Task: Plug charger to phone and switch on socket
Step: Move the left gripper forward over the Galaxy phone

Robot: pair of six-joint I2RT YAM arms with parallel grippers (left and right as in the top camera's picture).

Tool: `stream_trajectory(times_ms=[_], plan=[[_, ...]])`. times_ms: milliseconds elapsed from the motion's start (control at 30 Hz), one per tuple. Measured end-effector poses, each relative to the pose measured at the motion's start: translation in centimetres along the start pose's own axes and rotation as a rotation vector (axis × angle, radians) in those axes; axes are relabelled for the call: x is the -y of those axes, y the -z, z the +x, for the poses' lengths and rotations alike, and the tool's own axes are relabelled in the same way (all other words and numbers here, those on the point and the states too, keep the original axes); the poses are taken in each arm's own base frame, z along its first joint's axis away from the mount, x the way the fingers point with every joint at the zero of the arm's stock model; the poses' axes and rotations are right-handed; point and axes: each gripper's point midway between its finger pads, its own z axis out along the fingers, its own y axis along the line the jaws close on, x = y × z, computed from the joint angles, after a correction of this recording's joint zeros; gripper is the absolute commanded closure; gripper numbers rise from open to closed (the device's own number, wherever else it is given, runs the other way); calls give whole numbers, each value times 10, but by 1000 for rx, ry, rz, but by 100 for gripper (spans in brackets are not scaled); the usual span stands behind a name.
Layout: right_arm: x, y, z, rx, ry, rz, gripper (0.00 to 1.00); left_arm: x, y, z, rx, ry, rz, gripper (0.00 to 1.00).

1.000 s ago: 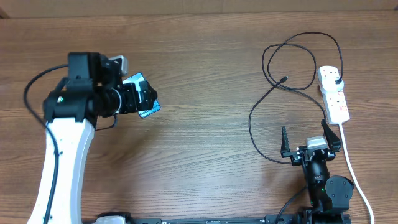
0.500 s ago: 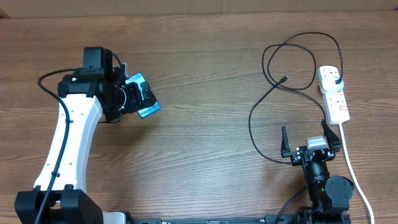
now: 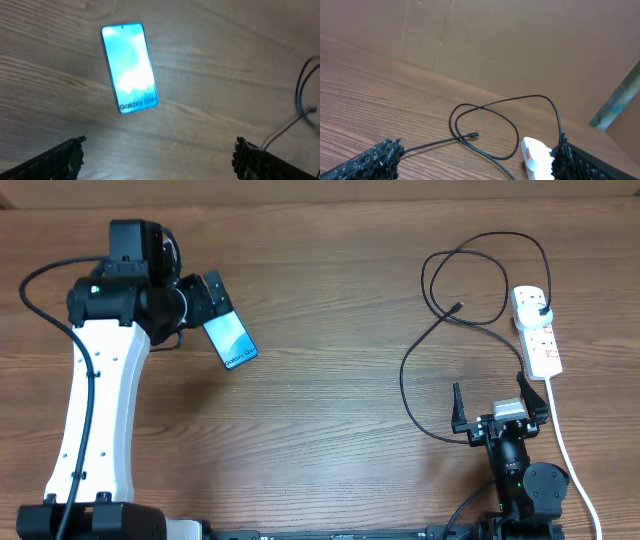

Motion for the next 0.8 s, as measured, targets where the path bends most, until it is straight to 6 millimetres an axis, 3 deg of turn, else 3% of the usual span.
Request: stream_trajectory(times_ms=[133,533,800], plan=[[0,0,0,0,0,0,0,-4,-14,2,-32,44,-45,0],[0,0,0,0,0,0,0,-19,-97,30,-235,160,-180,0],[0,0,0,0,0,0,0,-20,-127,24,-225,269,-192,0]])
